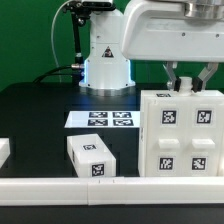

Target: Assemble cabinet

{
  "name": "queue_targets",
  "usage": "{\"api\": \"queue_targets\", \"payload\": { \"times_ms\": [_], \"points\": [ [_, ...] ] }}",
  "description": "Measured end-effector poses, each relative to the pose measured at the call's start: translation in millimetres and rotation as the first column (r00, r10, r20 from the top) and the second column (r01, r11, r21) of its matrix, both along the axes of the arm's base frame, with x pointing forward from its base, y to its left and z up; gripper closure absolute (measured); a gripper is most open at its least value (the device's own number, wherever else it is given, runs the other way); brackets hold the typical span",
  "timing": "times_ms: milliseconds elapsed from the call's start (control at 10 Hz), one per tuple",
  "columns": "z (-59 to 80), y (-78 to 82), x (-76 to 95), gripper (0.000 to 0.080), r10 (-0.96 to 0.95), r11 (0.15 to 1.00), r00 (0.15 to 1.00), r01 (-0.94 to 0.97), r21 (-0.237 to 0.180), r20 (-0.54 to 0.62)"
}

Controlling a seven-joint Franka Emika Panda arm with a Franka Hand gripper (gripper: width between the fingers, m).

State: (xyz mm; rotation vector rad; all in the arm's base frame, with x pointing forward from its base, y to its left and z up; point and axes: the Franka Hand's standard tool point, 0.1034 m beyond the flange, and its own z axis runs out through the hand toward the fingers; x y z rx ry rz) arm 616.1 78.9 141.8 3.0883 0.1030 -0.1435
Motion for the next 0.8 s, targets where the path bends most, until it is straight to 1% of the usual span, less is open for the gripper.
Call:
{"api": "queue_targets", "payload": {
  "times_ms": [100,200,300,400,500,600,700,800],
  "points": [
    [-0.2,-0.7,0.2,0.0523,-0.001,1.000,1.000,0.001,0.000,-0.001],
    [2.0,-1.7,-0.2,0.0387,-0.002,1.000,1.000,0.002,0.001,-0.004],
    [10.3,-3.0,-0.7,0.0387,-0.007,1.000,1.000,0.007,0.007,-0.007],
    [22.3,-3.5,-1.4,0.0203,-0.010,1.000,1.000,0.010,0.016,-0.002],
    [31.2,-8.9,-5.9,0.0078,-0.009,1.000,1.000,0.009,0.026,0.003],
    [40.4,-20.2,-13.6,0.0078,0.038,0.998,0.999,-0.039,0.042,0.014],
    [46.9,-39.7,-29.8,0.0015,0.064,0.996,0.997,-0.066,0.059,0.030],
    [39.1,-63.9,-49.6,0.0004,0.077,0.994,0.996,-0.081,0.070,0.050]
  ]
}}
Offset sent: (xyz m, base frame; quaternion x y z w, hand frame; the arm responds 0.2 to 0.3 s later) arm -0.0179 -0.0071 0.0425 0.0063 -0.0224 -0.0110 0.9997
